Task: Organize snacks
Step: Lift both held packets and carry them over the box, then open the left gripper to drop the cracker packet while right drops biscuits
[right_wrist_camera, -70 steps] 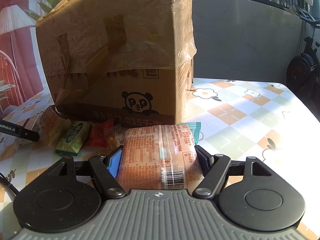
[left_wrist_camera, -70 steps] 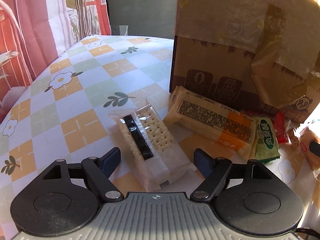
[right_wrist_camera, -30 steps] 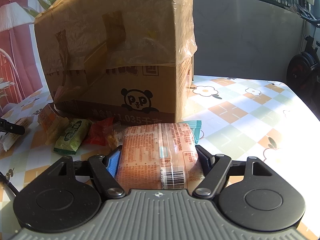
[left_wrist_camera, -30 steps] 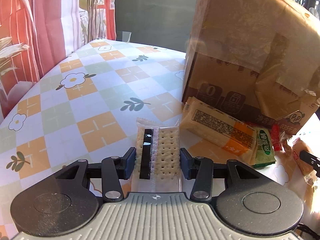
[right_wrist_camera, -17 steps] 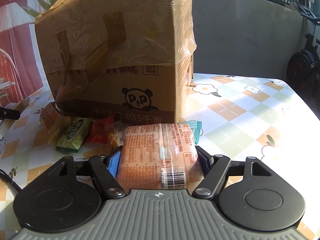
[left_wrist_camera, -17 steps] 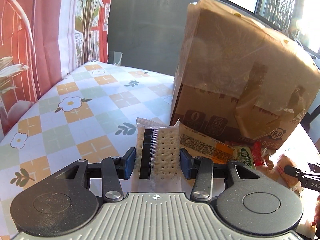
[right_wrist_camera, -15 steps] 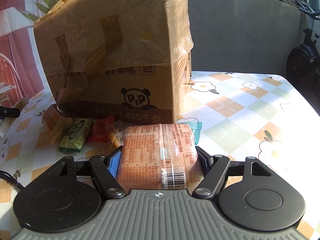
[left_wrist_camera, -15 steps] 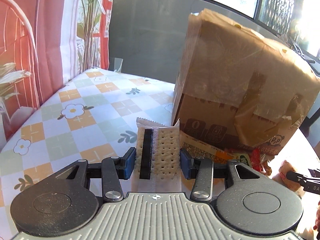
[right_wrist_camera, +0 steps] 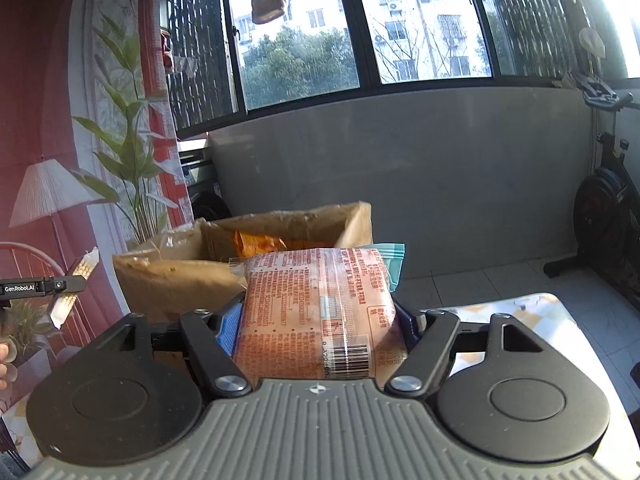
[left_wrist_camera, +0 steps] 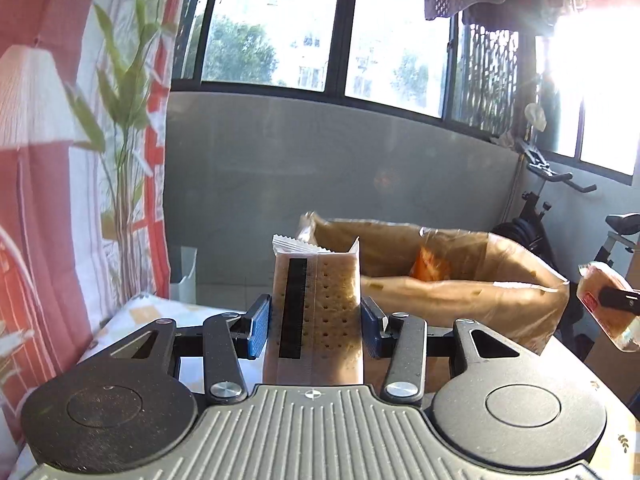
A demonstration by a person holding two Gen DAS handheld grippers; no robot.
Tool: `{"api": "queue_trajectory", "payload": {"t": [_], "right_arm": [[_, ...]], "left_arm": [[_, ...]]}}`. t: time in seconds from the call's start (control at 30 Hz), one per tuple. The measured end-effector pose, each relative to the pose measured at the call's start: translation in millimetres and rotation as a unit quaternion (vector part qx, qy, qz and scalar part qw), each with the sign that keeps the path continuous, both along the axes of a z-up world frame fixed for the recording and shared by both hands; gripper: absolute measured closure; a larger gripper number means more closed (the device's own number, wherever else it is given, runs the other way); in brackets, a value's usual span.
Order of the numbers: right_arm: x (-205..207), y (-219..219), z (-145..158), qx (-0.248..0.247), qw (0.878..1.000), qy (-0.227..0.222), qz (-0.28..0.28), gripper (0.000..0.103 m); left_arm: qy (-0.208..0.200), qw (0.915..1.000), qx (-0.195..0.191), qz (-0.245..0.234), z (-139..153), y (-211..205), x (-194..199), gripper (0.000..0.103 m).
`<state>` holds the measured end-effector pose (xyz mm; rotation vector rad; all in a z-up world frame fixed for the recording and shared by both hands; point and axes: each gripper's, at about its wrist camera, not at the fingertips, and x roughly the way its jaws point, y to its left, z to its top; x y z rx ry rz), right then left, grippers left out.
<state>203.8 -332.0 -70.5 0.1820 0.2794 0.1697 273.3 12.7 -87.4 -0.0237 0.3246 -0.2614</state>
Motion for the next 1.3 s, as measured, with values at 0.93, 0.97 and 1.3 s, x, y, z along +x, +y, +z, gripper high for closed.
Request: {"api": "queue_trajectory", "payload": {"t": [0.93,0.97,1.3], "right_arm": [[133.8,48.6,20.8,-0.022,1.0,0.013,0.014,0.018],[127.1,48.7,20.3,-0.023,1.0,0.01,0.015,0.017],[47.6,55.6,-2.0,-0.039,0.998,-0.032,0.04,0.017]], "left_arm": [[0.04,0.9935,0.034,-0.101,15.5,-78.7,117.9,0.023],[0.041,0.9929,0.034,-0.106,16.3,-75.4,112.4,0.022],[0.049,0.9939,0.0,-0.099,4.3,-27.5,56.8,0.017]]}}
